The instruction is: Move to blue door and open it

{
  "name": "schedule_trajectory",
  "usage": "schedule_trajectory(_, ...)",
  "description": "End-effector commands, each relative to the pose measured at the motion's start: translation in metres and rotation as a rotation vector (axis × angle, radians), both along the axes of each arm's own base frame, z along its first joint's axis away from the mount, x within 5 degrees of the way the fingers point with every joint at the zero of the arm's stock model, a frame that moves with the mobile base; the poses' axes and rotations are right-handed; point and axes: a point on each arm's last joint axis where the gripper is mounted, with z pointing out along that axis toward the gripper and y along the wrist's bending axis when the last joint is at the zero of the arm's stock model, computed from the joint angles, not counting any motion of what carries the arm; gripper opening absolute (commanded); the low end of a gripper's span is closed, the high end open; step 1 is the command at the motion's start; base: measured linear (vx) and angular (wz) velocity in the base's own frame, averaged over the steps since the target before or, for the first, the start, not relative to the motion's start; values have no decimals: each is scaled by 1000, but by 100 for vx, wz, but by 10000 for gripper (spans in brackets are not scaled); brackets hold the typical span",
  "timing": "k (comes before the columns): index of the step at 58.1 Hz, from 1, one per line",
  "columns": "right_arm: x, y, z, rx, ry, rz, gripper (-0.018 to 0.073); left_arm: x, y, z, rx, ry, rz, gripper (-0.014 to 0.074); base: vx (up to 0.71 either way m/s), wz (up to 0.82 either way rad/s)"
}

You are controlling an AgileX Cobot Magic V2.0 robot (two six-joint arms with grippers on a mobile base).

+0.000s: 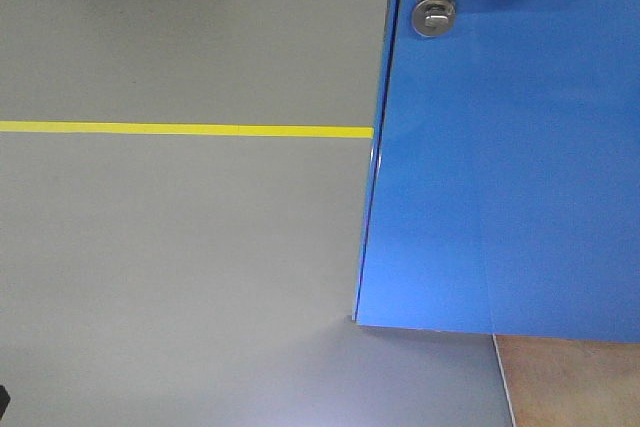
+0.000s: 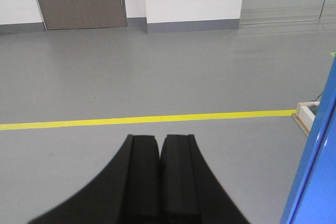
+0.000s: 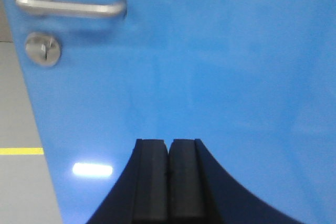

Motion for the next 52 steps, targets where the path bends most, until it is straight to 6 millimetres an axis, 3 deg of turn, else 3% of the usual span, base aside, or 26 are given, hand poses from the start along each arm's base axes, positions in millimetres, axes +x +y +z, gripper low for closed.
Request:
schedule_trajectory(1,-13,2,-14,25,-111,7,8,-1,-1,19,-12,-129,-5,73,0,0)
schedule_trajectory(13,-36,5,-66,47,-220,18,8,-1,-1,19,-12,-129,-5,73,0,0)
schedule_trajectory(16,-40,4,-71,63,-212,10,8,-1,-1,19,-12,-129,-5,73,0,0)
schedule_trajectory(52,-45,4,-79,107,-144,-7,8,-1,-1,19,-12,-129,-5,73,0,0)
